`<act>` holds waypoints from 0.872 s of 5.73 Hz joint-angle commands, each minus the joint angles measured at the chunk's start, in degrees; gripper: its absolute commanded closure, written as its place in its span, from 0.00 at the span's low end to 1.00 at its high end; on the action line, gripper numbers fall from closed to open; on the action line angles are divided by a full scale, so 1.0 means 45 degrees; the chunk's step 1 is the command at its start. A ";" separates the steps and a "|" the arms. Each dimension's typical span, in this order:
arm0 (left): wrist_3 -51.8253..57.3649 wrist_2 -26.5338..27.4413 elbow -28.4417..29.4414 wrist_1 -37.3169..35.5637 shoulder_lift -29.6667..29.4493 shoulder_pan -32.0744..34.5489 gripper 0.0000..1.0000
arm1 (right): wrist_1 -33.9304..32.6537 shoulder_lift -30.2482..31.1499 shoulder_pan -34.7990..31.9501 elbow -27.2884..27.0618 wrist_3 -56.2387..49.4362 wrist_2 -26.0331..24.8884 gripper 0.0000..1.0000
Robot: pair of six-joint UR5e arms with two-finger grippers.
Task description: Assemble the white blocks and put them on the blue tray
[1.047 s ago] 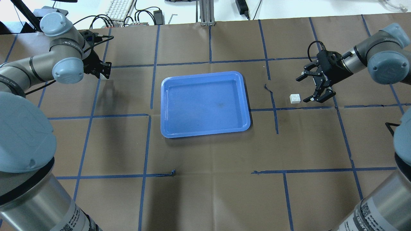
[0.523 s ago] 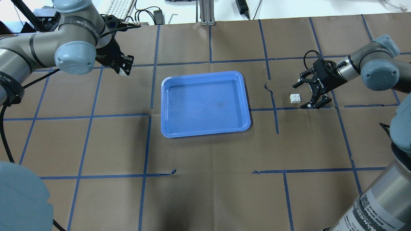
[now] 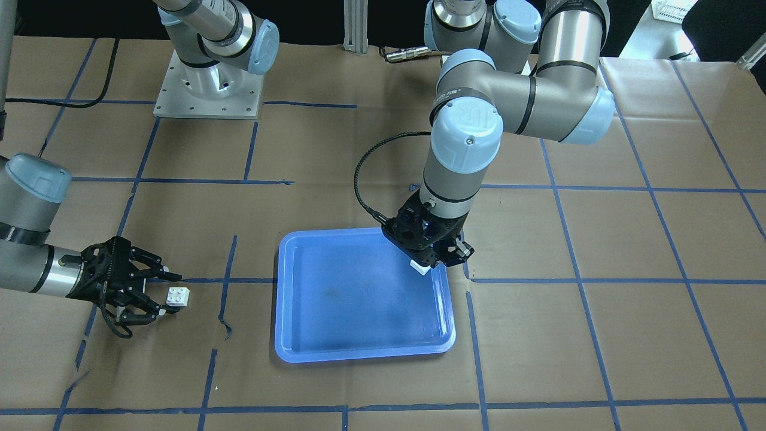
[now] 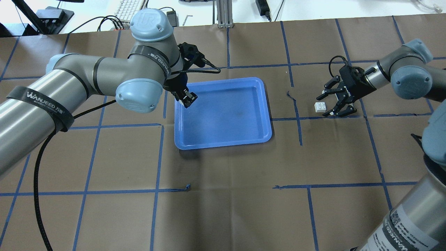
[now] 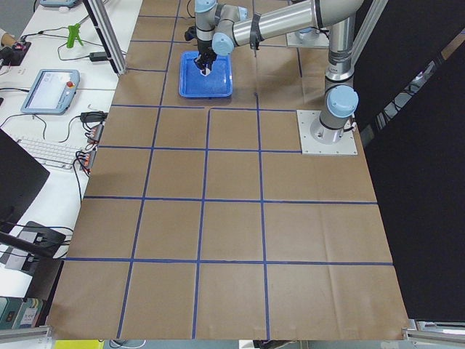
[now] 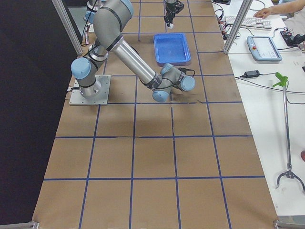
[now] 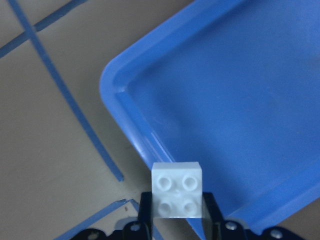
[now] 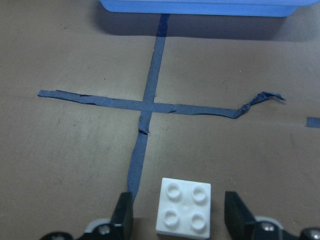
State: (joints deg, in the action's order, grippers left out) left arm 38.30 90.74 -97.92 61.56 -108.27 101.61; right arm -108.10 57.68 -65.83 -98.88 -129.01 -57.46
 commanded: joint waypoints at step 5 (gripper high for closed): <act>0.8012 -0.0067 -0.0055 -0.2817 -0.2364 0.1384 0.95 | 0.0408 0.2095 -0.0077 -0.0115 0.1801 -0.0083 0.74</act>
State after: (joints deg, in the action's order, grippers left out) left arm 73.80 90.55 -98.02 51.18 -117.59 107.75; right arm -106.99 63.28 -65.94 -98.68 -125.03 -57.84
